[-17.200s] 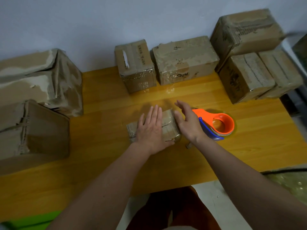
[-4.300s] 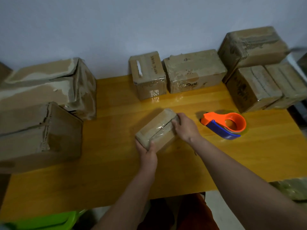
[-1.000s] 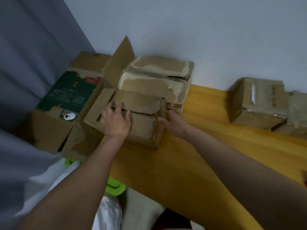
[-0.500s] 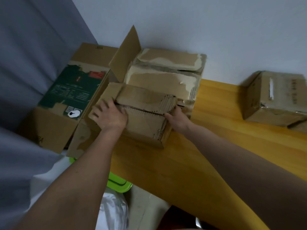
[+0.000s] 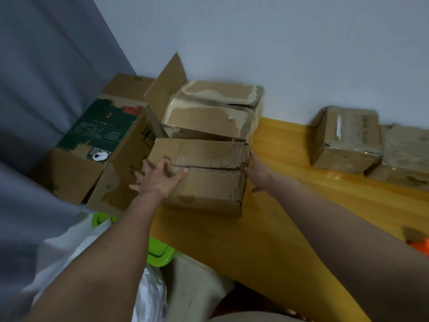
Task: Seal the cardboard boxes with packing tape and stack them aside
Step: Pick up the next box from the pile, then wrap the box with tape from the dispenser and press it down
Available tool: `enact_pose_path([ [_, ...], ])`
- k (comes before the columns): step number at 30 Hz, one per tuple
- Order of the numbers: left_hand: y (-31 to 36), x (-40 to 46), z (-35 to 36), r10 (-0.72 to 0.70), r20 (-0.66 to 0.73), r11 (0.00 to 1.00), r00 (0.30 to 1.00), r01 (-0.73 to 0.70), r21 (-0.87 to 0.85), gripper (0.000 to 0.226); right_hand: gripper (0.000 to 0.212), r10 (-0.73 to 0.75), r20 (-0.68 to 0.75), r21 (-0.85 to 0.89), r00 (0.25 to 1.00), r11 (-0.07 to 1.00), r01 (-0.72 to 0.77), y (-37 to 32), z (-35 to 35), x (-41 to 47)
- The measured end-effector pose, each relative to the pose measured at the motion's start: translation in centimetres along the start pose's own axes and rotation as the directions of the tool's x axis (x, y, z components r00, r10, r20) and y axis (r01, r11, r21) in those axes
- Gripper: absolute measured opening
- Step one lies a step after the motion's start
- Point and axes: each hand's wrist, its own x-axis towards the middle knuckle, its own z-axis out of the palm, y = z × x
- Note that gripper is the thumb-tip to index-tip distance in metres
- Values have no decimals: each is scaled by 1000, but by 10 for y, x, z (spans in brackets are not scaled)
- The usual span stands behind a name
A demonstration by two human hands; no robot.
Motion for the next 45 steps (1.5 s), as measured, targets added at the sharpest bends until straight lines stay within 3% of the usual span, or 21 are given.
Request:
enact_pose_path([
  [5, 47, -53, 32, 50, -7, 999, 999, -50, 12, 38, 62, 1, -58, 56, 998, 998, 3, 48, -48, -46],
  [11, 125, -120, 80, 195, 53, 976, 979, -200, 90, 55, 55, 61, -255, 95, 965, 995, -37, 125, -126, -98],
  [17, 194, -193, 119, 303, 75, 943, 950, -310, 118, 37, 54, 147, -364, 194, 920, 978, -79, 192, -188, -163],
  [21, 213, -219, 130, 401, 88, 901, 912, -410, 140, 53, 51, 150, -465, 222, 872, 974, -49, 213, -204, -195],
  [22, 215, -219, 131, 427, 88, 891, 900, -435, 127, 57, 51, 132, -506, 175, 853, 983, -49, 217, -205, -199],
  [24, 218, -215, 128, 479, 87, 872, 874, -484, 66, 59, 48, 31, -653, -103, 757, 986, -130, 223, -204, -204],
  [26, 221, -211, 121, 540, 73, 839, 839, -543, 33, 55, 37, -206, -751, -415, 627, 886, -206, 220, -196, -207],
  [27, 224, -211, 116, 573, 48, 817, 818, -575, 35, 51, 30, -323, -729, -511, 604, 843, -166, 214, -190, -207],
  [30, 227, -208, 101, 644, -70, 765, 762, -643, 36, 37, 17, -499, -526, -644, 688, 763, 62, 191, -166, -203],
  [34, 221, -197, 81, 627, -247, 761, 739, -649, -12, 33, 25, -388, -350, -669, 852, 740, 62, 168, -138, -194],
  [39, 199, -181, 73, 575, -390, 737, 719, -662, -135, 20, 34, -313, -362, -731, 878, 680, -59, 153, -123, -178],
  [41, 195, -175, 74, 590, -394, 718, 704, -681, -141, 14, 39, -291, -375, -752, 880, 651, -105, 149, -119, -172],
  [45, 193, -168, 71, 621, -338, 700, 708, -694, -167, 25, 52, -308, -421, -758, 853, 636, -144, 140, -117, -167],
])
